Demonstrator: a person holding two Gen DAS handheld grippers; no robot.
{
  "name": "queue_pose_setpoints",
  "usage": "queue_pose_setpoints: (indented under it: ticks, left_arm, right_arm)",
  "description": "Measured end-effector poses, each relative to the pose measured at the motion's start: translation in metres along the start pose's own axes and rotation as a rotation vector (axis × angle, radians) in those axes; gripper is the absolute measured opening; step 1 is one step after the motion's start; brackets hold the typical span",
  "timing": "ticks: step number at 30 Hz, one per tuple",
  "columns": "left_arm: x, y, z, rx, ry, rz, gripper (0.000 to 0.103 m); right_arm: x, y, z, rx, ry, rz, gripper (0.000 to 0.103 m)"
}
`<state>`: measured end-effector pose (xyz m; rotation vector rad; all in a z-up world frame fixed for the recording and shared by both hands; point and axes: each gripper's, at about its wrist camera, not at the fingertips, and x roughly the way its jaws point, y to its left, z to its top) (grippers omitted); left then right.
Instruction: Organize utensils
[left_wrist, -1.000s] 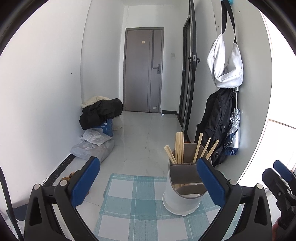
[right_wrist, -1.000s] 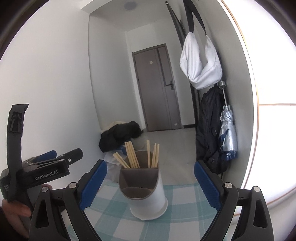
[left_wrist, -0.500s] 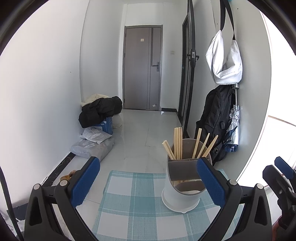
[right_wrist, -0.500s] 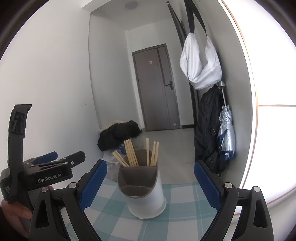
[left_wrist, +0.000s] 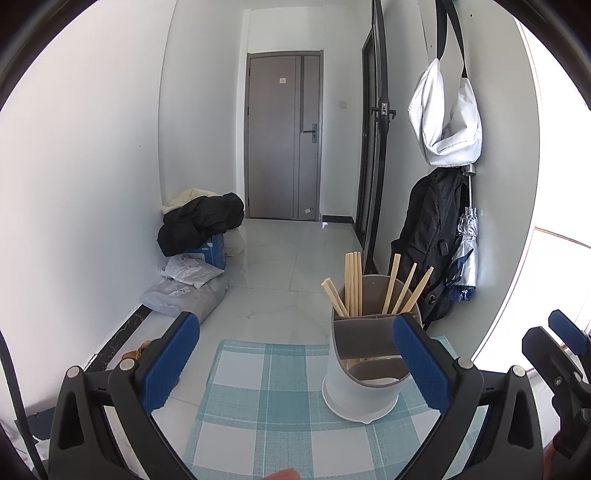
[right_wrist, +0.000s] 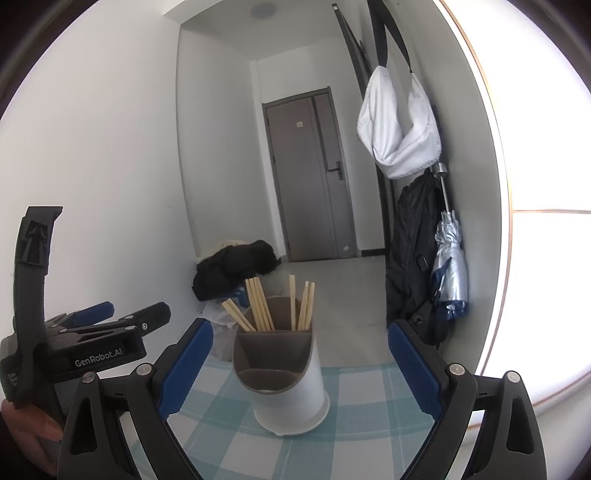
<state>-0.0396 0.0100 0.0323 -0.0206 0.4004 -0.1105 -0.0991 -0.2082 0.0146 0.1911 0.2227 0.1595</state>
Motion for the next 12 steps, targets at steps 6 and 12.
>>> queue_pose_setpoints:
  ticks: [6,12]
  left_arm:
    - [-0.0001,-0.0004,-0.0015,0.003,0.006,-0.003,0.102]
    - [0.0001,0.0017,-0.0031,-0.004,0.012,-0.013,0.102]
  right_arm:
    - [-0.0004,-0.0030,0.0010,0.010,0.003,-0.009,0.097]
    - [0.0023,-0.0044,-0.0023,0.013,0.013,-0.025,0.098]
